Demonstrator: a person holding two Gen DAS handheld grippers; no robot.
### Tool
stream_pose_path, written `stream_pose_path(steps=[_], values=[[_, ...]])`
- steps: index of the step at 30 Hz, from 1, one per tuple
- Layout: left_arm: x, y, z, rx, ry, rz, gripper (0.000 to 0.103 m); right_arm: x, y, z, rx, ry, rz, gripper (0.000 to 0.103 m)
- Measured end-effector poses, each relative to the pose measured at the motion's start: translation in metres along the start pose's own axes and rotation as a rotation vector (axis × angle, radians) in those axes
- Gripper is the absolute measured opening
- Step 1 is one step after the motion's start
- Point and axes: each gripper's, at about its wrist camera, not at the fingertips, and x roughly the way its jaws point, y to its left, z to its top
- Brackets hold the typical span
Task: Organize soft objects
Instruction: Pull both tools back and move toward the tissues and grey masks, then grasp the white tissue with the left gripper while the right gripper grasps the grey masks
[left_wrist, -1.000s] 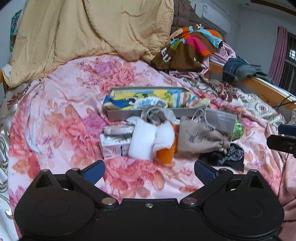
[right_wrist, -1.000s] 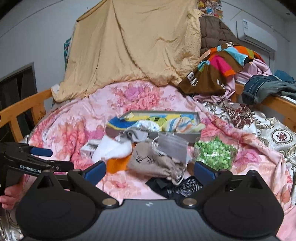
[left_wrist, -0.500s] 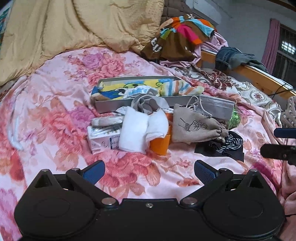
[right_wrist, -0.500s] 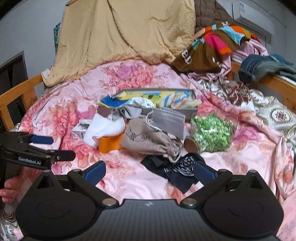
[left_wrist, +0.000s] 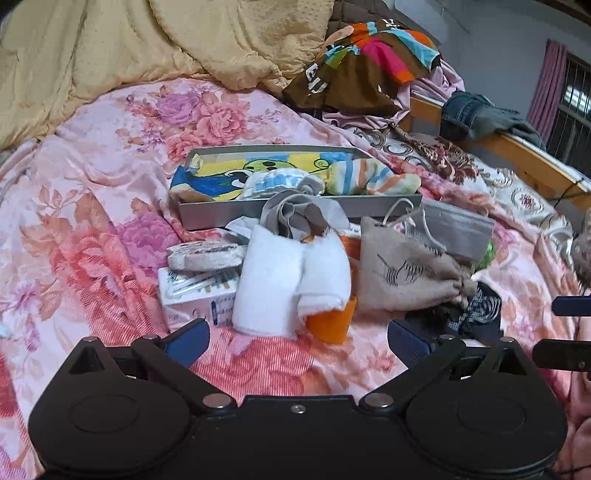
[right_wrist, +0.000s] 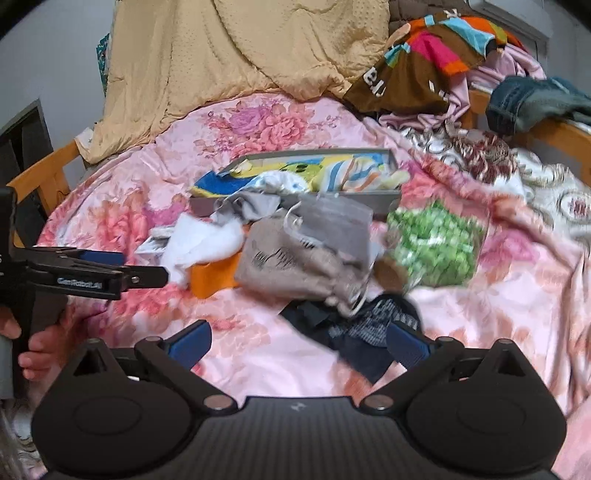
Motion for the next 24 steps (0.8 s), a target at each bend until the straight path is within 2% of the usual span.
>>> stream_pose_path(steps=[7, 15, 20, 24], values=[[0.023, 0.009, 0.018, -0.029, 0.013, 0.001, 0.102, 0.03, -0.024, 0.025, -0.011, -0.003, -0.004, 0.103], [0.054, 0.015, 0.029, -0.057, 0.088, -0.025, 0.102, 0.061, -0.039, 0.045, -0.028, -0.012, 0.024, 0.103], [0.06, 0.008, 0.034, -0.027, 0.094, -0.03, 0.102, 0.08, -0.039, 0.053, -0.041, -0.01, 0.071, 0.103], [0.064, 0.005, 0.039, -0.004, 0.102, -0.029, 0.095, 0.088, -0.04, 0.052, -0.044, -0.014, 0.093, 0.102]])
